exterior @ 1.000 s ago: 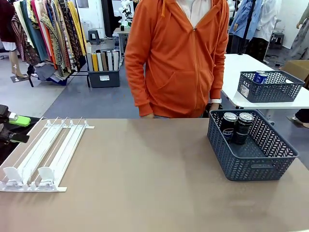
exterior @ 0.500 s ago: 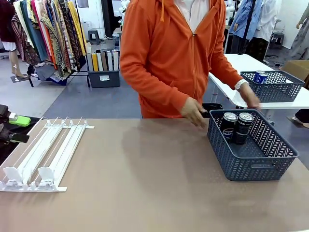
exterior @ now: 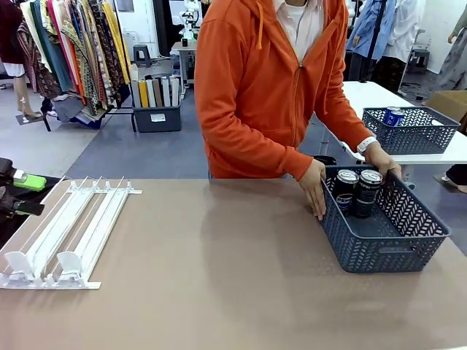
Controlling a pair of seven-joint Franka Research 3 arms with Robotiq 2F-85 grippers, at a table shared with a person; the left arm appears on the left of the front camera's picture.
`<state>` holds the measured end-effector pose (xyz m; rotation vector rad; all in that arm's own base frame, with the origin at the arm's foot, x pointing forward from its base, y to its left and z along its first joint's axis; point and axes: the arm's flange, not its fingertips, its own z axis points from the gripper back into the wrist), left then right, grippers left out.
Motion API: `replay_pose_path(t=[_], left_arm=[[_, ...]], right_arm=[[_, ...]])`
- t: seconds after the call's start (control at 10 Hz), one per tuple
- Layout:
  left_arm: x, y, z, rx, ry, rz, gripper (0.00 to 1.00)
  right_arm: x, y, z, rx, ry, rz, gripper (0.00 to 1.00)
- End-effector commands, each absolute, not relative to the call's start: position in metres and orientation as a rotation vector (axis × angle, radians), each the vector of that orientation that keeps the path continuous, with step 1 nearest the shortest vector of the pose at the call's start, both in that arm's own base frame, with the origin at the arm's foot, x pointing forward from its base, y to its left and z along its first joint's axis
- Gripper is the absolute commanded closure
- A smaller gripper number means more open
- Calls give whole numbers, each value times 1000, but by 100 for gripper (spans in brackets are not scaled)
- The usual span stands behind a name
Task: Retrieve and store the cans from the dispenser.
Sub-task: Pick up one can from the Automatic Can Dispenser and place it in the middle of the table.
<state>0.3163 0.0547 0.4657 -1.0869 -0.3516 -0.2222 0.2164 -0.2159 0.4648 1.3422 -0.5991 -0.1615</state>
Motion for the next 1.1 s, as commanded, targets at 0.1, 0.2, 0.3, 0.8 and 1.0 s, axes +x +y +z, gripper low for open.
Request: replay_pose_path(t=[0.1,0.2,0.3,0.8,1.0], left_arm=[[317,53,469,-1103,-359,-215,0],[317,53,469,-1103,-359,-215,0],[317,53,469,-1103,-359,-215,0],[317,53,469,-1103,-359,-215,0],[317,53,469,-1103,-359,-215,0]], right_arm=[[220,-216,468,1355,-632,-144,0],[220,-216,468,1355,-632,-144,0],[220,-216,468,1355,-632,-144,0],[220,-216,468,1355,-632,-144,0],[220,-216,468,1355,-632,-144,0]])
